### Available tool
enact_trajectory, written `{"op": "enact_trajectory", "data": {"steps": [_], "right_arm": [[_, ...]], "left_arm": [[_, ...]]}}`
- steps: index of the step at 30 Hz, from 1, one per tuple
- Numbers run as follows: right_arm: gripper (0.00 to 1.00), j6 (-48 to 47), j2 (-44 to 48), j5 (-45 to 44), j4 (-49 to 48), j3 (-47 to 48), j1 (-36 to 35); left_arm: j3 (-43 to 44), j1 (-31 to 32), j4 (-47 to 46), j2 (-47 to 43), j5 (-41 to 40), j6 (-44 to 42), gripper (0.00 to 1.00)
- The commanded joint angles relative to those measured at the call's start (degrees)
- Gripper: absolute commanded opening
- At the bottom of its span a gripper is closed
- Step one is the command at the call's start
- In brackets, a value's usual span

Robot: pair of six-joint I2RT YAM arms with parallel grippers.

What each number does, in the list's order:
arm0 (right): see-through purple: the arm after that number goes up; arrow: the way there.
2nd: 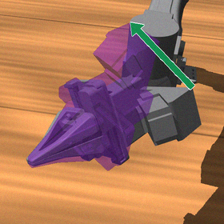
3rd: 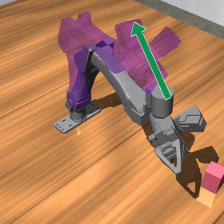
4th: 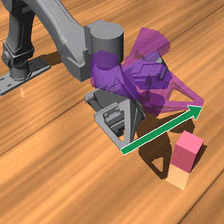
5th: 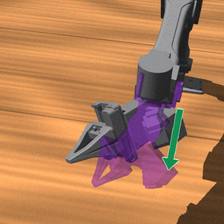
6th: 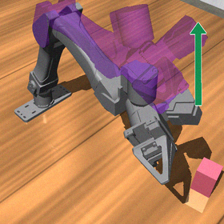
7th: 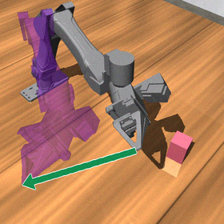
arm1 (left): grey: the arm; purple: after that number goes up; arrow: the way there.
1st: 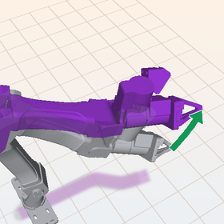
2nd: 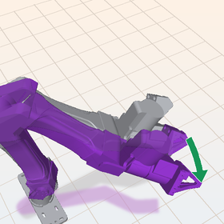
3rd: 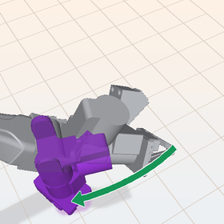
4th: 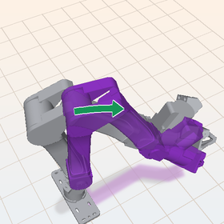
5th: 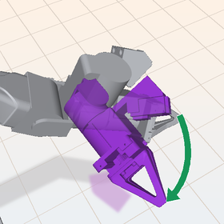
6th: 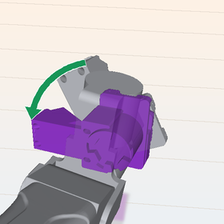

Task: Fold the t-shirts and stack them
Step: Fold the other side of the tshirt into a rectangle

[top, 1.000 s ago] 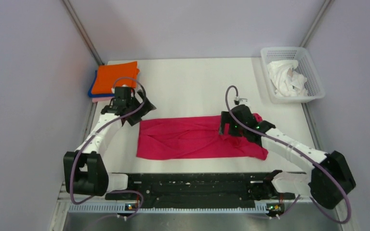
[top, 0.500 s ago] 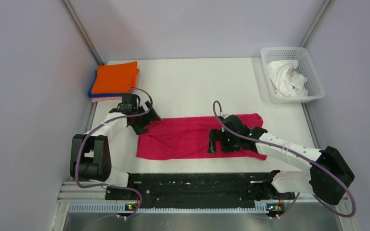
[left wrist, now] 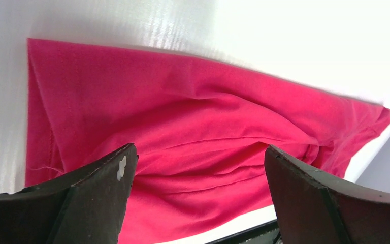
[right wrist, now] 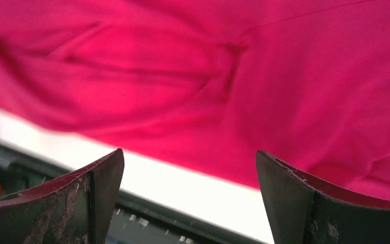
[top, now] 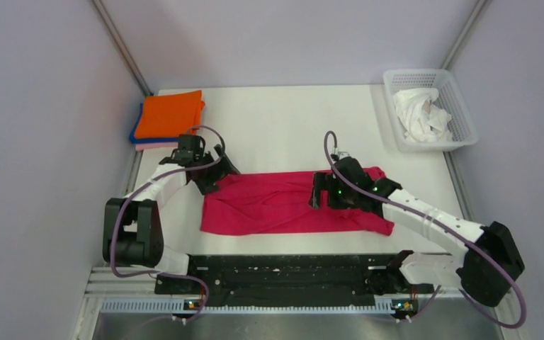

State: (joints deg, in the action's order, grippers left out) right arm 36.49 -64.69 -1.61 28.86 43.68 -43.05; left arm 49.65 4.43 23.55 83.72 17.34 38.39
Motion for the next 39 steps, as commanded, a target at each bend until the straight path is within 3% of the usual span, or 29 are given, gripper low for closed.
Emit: {"op": "enact_trajectory", "data": {"steps": [1,7,15,24,32,39], "right_arm": [[0.99,-0.8,-7.4,-5.0,-1.6,1.8,5.0],[0.99,-0.1,-8.2,-2.5,0.2,-3.1,5.2],[0.99,7.6,6.1,0.7,1.6,-15.6,5.1],[0.99,11.0,14.6,-1.1,-1.7,-13.9,5.2],[0.99,8.8,9.5,-2.3,-3.1,-7.2,5.2],[0.99,17.8,-1.0,-7.1,-7.1,-8.2,5.3]], "left_arm": [[1.4,0.1,-3.0,-1.6,4.8,-0.3,0.99],[-0.2,0.4,-3.3,-0.7,4.5,0.0,0.99],[-1.2,0.3,-2.0,0.9,1.3,-1.2,0.99],[0.4,0.3,-1.1,1.0,1.8,-1.6,0.99],[5.8,0.8,-0.9,-1.4,2.4,-1.1,0.99],[8.8,4.4,-2.5,2.3,4.8,-0.7,0.99]]}}
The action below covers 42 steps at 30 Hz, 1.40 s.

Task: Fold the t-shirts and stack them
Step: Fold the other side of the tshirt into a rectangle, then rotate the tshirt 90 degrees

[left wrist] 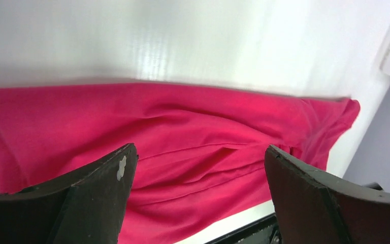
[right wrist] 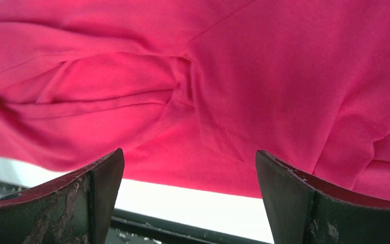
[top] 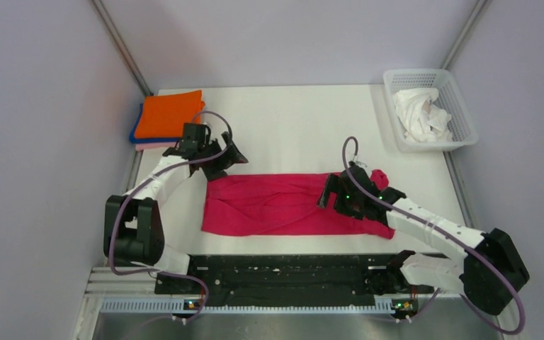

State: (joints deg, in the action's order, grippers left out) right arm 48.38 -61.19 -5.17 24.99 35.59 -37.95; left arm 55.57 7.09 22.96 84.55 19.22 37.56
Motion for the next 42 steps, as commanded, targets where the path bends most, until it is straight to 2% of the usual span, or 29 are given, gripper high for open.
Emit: {"op": "enact_trajectory", "data": {"steps": [1,3,9,15,18,21,24,28,31,34,37,39,42], "right_arm": [[0.99,7.5,-6.1,-4.1,-3.5,-0.6,0.7],[0.99,9.1,-8.8,-5.2,-5.0,-1.3,1.6],[0.99,5.9,-16.8,-2.8,-11.3,-0.9,6.2],[0.99,-2.7,-27.4,1.0,-17.6,6.7,13.7],[0.99,-8.5,-36.2,2.7,-19.9,15.3,15.9],[0.99,-14.3,-45.6,2.8,-20.8,26.4,16.3],[0.99,-19.5,-56.3,6.7,-19.0,40.8,16.3],[0.99,-23.8,-69.1,17.2,-15.7,60.1,16.2],[0.99,-27.9,-76.2,19.7,-12.4,71.7,16.2],[0.99,-33.6,-80.5,19.7,-7.4,82.0,16.1],[0.99,-40.0,-81.6,17.0,-3.2,88.3,16.3],[0.99,-41.5,-80.8,14.8,-1.8,89.5,16.6],[0.99,-41.9,-78.3,17.6,-1.6,89.1,16.9]], "left_arm": [[3.0,2.1,-1.9,2.4,3.0,0.2,0.99],[2.7,2.8,-1.8,3.7,2.3,0.3,0.99],[-1.7,3.1,-1.7,6.1,-0.2,0.5,0.99],[-9.1,3.1,-4.8,6.9,0.3,4.5,0.98],[-13.9,3.7,-10.0,4.5,3.1,10.2,0.98],[-17.8,6.1,-13.0,1.4,2.5,16.0,0.98],[-19.8,10.9,-15.1,-1.1,1.0,20.8,0.98],[-20.7,17.4,-18.0,-2.2,-1.6,25.4,0.99],[-19.3,22.4,-18.6,-0.7,-3.4,26.6,0.99],[-16.8,25.9,-19.0,2.4,-3.7,26.7,0.99],[-13.4,27.9,-17.9,5.0,-3.9,26.2,0.98],[-12.3,28.3,-17.1,5.2,-4.4,25.7,0.99],[-10.9,28.3,-16.3,3.4,-5.8,24.2,0.99]]}}
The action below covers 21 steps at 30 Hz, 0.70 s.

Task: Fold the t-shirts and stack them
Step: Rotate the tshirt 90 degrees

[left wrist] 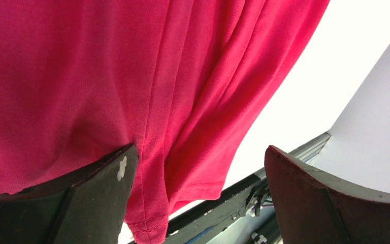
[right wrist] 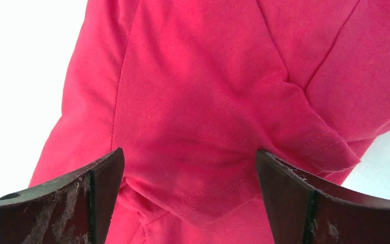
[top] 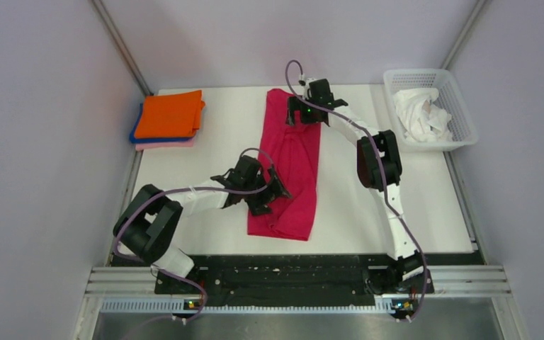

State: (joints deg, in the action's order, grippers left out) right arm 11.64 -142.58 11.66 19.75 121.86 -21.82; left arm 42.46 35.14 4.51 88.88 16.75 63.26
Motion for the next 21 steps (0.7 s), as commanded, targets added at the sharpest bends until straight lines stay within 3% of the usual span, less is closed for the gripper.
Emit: {"op": "enact_trajectory", "data": {"steps": [1,5,8,11,16,21], "right_arm": [[0.99,-5.1,3.9,2.1,3.6,3.0,0.8],[0.99,-2.6,8.5,4.8,4.2,3.3,0.8],[0.99,1.8,16.1,2.9,2.2,-4.8,0.8],[0.99,6.0,28.3,0.3,-3.2,-19.9,0.7],[0.99,16.3,48.3,-6.2,-5.0,-50.0,-1.4],[0.98,25.9,65.6,-11.3,-0.6,-70.2,-11.5]], "left_arm": [[3.2,0.3,2.7,-1.6,-3.9,-2.3,0.99],[8.4,0.2,6.2,-3.3,-5.0,-6.7,0.99],[11.5,0.3,9.2,-6.4,-5.4,-12.2,0.99],[12.6,0.3,14.8,-10.2,-6.7,-16.9,0.99],[9.8,0.1,26.7,-17.3,-15.7,-19.8,0.99],[-1.2,0.0,28.0,-27.1,-19.0,-16.2,0.94]]}}
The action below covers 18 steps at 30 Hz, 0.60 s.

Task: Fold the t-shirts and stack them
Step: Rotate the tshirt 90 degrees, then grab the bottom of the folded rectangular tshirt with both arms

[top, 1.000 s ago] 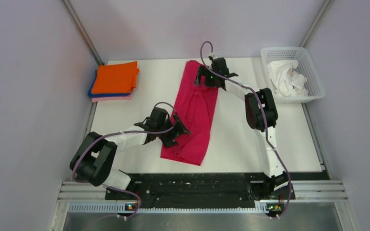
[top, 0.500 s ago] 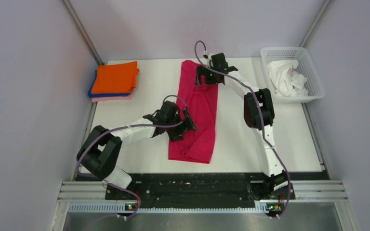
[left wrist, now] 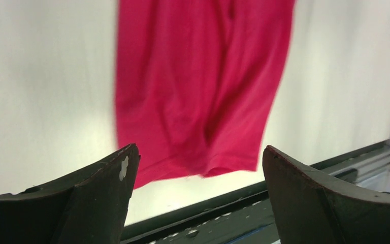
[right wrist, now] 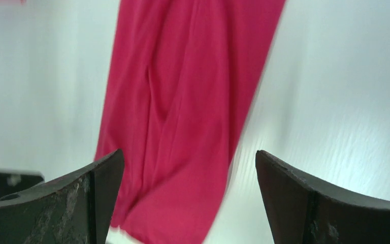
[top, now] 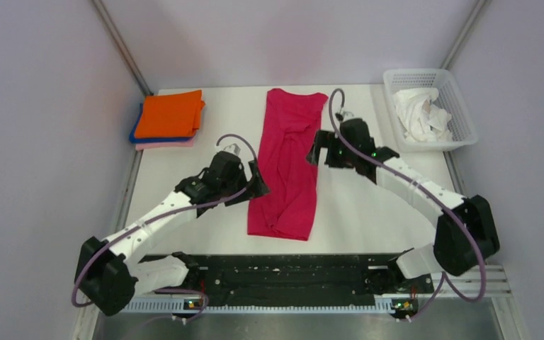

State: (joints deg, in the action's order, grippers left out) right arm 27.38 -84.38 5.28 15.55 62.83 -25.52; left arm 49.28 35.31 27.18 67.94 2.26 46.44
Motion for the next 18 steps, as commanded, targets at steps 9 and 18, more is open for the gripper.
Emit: {"op": "enact_trajectory", "data": {"steps": [9,18], "right_arm": [[0.81,20.0,18.6,-3.4,2.7,-28.8,-26.2],[0.71,24.3,14.1,-4.8,-8.0,-33.7,-30.5]], "left_arm": [[-19.7,-0.2,-6.3,-6.0,1.6,3.4,0.66],[-23.3,-0.1,-15.2,-1.6,4.0,5.1,0.48]]}}
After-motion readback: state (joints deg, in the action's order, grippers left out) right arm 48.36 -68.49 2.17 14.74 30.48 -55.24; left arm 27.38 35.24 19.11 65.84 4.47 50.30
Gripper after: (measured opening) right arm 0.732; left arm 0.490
